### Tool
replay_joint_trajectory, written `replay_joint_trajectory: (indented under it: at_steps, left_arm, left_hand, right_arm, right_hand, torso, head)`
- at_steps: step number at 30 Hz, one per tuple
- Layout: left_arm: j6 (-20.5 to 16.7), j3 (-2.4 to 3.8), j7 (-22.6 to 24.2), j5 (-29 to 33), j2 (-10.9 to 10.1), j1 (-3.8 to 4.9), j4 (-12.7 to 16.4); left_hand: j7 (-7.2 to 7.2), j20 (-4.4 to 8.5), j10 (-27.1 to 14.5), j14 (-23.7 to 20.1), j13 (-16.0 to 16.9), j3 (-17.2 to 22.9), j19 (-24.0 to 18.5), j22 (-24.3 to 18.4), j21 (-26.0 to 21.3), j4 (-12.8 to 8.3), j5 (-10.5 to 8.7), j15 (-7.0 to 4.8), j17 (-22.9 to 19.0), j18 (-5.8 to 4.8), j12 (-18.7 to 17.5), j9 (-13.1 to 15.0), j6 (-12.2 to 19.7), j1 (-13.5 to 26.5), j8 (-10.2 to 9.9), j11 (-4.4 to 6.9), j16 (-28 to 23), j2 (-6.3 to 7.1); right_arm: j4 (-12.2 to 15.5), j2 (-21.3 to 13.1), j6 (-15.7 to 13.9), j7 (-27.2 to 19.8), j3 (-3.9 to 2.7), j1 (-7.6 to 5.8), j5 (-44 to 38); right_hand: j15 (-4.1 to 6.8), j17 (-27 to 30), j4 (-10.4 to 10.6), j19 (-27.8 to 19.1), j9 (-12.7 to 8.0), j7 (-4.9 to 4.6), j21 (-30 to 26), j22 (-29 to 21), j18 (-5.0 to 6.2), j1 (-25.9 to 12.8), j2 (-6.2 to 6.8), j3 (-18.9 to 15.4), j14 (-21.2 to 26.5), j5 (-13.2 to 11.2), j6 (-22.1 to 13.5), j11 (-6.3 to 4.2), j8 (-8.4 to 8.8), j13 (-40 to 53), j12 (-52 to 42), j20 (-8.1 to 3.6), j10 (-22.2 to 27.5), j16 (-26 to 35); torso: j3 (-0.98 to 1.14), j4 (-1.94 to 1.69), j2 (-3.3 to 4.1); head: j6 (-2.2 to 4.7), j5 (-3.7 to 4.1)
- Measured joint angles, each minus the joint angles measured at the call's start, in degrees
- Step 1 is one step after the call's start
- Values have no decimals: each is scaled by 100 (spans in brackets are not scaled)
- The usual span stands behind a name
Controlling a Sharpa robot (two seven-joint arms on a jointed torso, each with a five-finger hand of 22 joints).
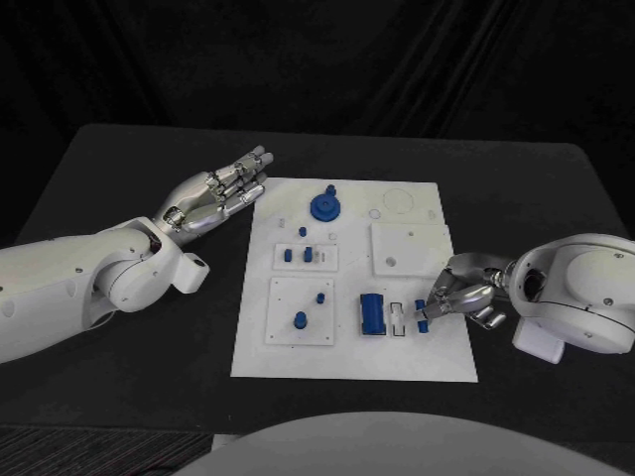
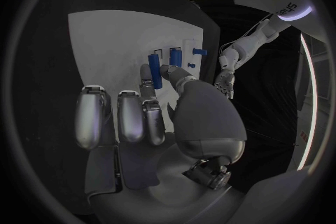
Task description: Assemble the parts on the task board
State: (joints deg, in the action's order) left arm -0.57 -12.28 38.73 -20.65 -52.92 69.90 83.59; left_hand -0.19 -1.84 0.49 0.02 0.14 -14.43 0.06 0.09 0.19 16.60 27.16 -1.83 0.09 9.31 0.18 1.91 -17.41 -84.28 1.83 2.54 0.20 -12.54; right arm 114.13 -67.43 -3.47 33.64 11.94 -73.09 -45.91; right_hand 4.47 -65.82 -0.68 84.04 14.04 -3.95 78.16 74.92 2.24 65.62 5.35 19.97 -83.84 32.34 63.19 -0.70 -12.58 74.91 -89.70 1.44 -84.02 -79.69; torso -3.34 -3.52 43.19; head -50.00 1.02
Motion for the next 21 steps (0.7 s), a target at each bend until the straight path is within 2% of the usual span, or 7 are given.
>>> replay_joint_trajectory:
  at_steps: [7,9,21]
  left_arm:
    - [32,0,0,0,16,0,-7]
    - [40,0,1,0,18,0,-10]
    - [89,0,1,0,25,-1,-15]
  left_hand:
    - [0,-42,0,0,0,17,0,0,0,15,-1,0,1,0,0,0,0,-14,0,0,0,-14]
    - [0,-42,-20,0,1,33,0,0,0,0,-1,0,0,0,0,0,0,-23,0,-20,0,-23]
    - [20,-62,-1,0,1,32,-20,-3,0,-1,18,0,-4,0,0,-1,20,-23,0,-40,0,-23]
  right_arm:
    - [-146,210,-49,-7,-1,33,247]
    - [-194,263,-57,-8,-1,56,290]
    - [-374,445,-68,-8,1,137,387]
  right_hand:
    - [-5,0,-45,0,42,0,0,-1,0,-67,-21,44,-4,-81,0,0,5,0,0,0,0,0]
    - [-5,0,-139,0,45,-1,0,-1,-1,-113,7,139,-4,-94,-1,0,-8,0,0,0,0,0]
    - [-16,13,-179,0,84,21,0,-1,-1,-162,-31,113,-2,-99,-72,1,-18,0,0,0,0,0]
  torso:
    - [0,3,4]
    - [0,3,4]
    - [4,6,4]
  head:
    - [0,3]
    - [0,3]
    - [0,0]
